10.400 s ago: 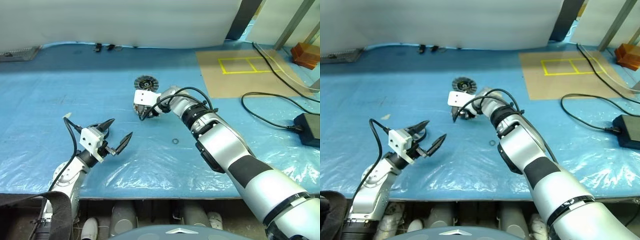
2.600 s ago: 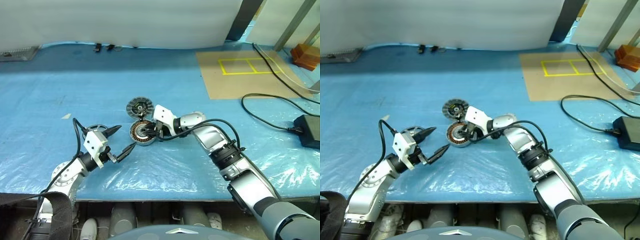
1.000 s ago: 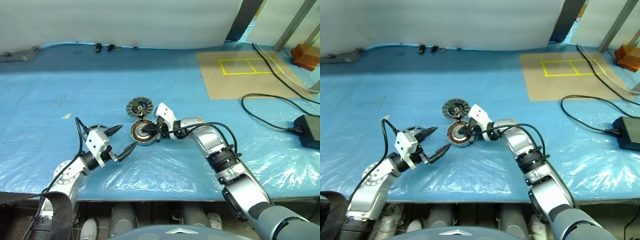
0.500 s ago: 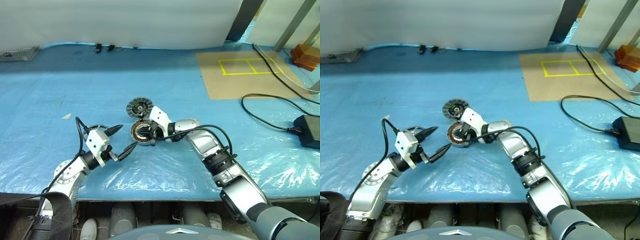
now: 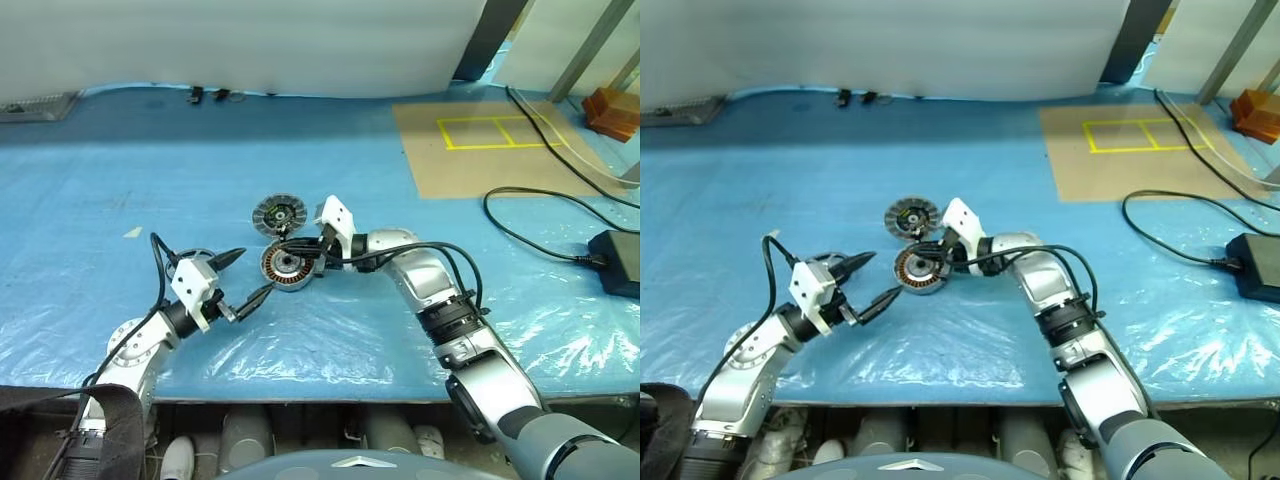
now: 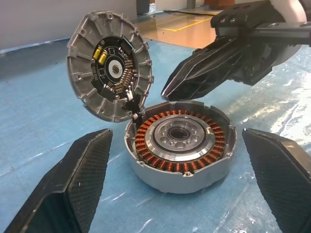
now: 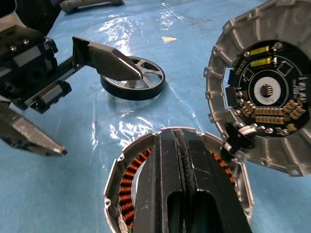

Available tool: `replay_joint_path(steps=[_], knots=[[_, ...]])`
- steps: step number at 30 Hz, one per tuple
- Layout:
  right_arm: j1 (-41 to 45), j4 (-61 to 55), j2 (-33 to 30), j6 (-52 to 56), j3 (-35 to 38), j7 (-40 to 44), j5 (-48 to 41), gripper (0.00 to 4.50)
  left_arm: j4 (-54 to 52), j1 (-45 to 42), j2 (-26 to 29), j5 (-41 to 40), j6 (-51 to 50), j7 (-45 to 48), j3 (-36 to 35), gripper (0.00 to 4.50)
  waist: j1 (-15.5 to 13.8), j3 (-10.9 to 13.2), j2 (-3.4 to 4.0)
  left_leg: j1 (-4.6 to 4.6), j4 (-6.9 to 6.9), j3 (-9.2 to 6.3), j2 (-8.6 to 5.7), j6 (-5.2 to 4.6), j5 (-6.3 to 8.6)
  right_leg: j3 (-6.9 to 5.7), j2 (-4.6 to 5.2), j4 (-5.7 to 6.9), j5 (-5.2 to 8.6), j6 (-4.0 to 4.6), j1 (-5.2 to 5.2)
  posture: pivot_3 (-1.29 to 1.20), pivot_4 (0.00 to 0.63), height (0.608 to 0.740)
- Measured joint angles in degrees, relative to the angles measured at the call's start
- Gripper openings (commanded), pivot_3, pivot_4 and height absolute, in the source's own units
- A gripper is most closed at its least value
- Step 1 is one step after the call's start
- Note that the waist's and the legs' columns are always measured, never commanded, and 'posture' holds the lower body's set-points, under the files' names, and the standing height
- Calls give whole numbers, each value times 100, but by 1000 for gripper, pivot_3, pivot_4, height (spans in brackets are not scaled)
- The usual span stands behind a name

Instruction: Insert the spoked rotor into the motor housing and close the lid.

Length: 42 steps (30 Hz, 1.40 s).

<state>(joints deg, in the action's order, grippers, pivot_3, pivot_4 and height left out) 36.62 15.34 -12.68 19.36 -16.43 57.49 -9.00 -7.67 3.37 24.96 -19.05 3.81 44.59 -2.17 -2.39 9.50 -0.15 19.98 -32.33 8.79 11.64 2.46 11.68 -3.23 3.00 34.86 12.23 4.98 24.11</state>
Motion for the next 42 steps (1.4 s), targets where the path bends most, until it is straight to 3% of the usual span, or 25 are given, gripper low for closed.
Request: replay_joint_path(steps=[8,15,21,24,28,42], knots=[[-378,-486,-559,-14,1,252,-21,19,-41,-284,596,-333,-551,255,-234,4500,-4,0,0,-1,0,0,0,0,0,0,-1,3,0,0,0,0,150,740],[-424,-539,-596,-14,4,199,-21,19,90,-1090,1231,-626,-1154,603,-526,4500,0,0,0,-1,-5,0,0,2,-2,0,-1,5,-1,1,1,0,150,740],[-542,-607,-606,-19,8,84,-20,19,835,-1733,1846,-722,-1523,1235,-632,4500,-8,0,0,1,-5,1,-1,20,-13,-1,-2,4,-1,1,5,0,150,740],[-630,-640,-598,-40,9,-15,-17,0,1369,-2081,2061,-694,-1555,1591,-632,3899,-15,0,0,1,-6,0,-1,21,-13,-2,-2,4,-1,1,5,0,150,740],[-699,-706,-576,-83,12,-156,-12,0,1867,-2450,2299,-550,-1563,1974,-601,2591,-15,0,0,1,-5,-1,-2,22,-13,-2,-1,3,-1,1,5,0,150,740],[-965,-970,-613,-90,55,-389,-14,0,2674,-3287,2763,264,-1981,3020,311,2591,-15,1,-2,5,-2,-4,-2,24,-14,-4,0,-1,-1,1,5,0,150,740]])
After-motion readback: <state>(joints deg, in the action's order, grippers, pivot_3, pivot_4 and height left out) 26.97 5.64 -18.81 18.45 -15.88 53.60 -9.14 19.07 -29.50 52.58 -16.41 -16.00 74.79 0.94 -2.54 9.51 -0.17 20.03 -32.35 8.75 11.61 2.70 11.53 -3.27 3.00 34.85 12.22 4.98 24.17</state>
